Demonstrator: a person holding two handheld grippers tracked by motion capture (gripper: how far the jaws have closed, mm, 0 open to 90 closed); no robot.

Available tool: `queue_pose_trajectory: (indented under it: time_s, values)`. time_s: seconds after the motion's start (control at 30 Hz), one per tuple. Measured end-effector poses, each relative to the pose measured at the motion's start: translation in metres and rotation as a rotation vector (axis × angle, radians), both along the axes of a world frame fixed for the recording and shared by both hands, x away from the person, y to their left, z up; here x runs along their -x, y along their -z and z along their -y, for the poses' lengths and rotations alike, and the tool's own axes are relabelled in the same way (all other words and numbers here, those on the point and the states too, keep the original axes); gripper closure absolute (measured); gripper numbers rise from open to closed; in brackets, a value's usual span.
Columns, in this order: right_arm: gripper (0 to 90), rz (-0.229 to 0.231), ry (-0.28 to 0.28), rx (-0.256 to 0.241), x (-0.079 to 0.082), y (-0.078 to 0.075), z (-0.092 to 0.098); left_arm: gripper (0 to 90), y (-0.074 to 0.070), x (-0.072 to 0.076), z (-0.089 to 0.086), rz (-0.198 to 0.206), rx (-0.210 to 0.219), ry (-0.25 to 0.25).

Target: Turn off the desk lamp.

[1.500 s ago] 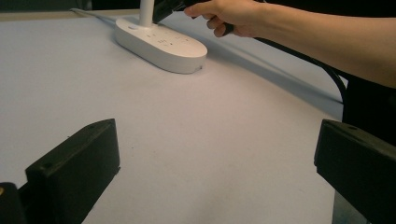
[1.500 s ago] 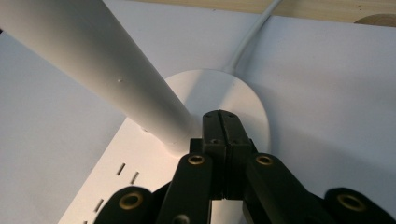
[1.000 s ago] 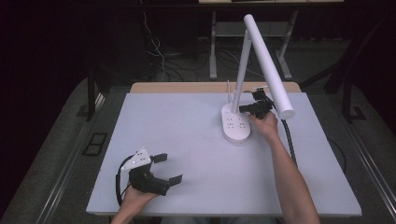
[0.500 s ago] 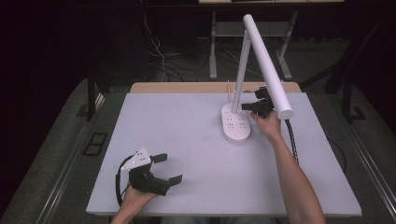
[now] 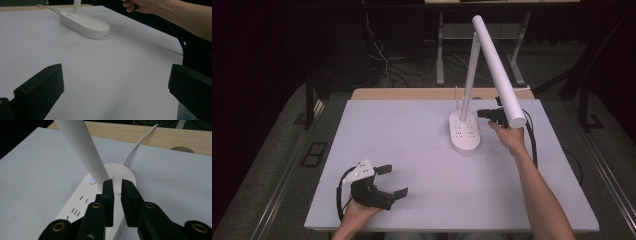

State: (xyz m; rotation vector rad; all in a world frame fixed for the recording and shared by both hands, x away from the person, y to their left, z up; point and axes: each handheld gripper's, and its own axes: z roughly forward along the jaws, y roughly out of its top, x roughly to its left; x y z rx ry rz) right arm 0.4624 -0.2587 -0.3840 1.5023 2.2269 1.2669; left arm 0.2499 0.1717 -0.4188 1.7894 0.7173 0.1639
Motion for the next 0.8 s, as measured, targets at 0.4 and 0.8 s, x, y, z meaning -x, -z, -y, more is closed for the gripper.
queue_pose_trajectory:
  time_s: [0.4,0.8]
  values:
    - [37.5,0.028,-0.007,-0.024,0.039,-0.012,0.011,0.0,0.0,0.001,0.001,0.001,0.004,0.005]
    - [0.5,0.079,-0.091,-0.034,0.092,-0.023,0.008,0.0,-0.001,0.002,0.002,0.001,0.005,0.009]
